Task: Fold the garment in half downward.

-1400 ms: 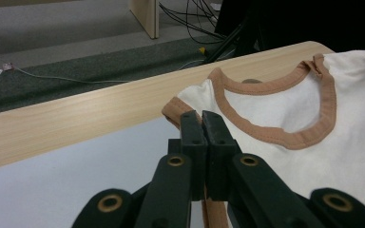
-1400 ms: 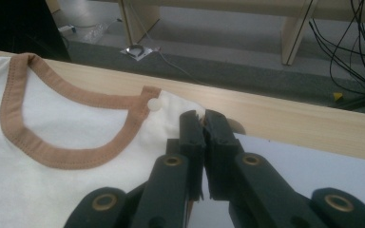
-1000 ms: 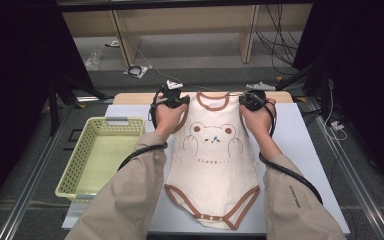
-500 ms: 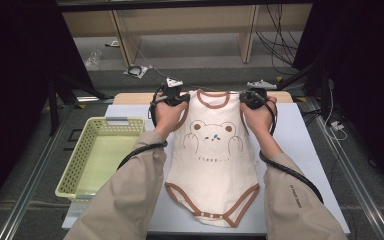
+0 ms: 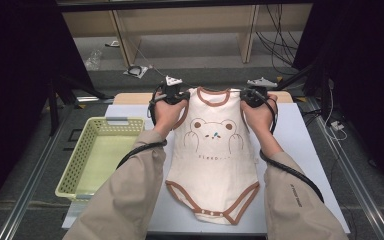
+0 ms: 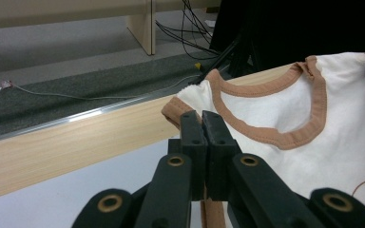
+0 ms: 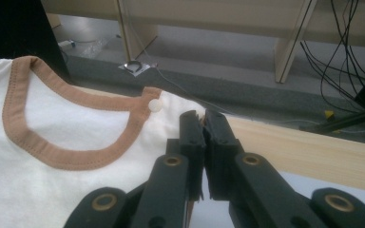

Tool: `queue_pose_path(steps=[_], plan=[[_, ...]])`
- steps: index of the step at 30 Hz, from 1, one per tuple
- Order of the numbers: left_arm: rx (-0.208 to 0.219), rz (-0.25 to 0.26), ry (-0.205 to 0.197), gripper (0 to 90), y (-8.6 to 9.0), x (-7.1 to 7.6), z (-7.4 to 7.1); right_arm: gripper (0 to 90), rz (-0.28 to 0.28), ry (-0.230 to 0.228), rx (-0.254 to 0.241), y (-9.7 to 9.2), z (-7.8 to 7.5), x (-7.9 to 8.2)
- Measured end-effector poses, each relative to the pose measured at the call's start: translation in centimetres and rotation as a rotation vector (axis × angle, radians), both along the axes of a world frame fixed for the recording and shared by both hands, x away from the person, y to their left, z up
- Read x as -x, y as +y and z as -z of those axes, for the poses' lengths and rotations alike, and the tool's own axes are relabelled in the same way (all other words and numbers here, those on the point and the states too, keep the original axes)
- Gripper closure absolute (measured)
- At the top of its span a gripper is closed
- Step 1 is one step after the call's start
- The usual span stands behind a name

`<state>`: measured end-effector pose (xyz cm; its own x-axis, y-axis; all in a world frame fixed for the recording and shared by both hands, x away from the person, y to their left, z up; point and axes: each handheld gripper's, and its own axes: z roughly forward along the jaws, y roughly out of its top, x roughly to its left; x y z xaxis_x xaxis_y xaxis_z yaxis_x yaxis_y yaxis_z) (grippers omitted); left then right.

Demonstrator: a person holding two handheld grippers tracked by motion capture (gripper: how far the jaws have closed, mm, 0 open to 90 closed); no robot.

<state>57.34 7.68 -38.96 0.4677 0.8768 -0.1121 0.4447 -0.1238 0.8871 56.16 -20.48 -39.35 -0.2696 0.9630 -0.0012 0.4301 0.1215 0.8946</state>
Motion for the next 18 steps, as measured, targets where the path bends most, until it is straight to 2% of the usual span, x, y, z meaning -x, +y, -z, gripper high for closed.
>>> queue_pose_path(steps=[9,18], plan=[[0.004,-0.001,-0.012,88.0,0.26,-0.02,-0.49,87.4,-0.005,-0.023,0.0,0.13,-0.44,-0.05],[0.007,0.008,-0.015,87.9,0.18,0.17,-0.35,87.5,-0.013,-0.037,0.007,0.14,-0.34,0.23]])
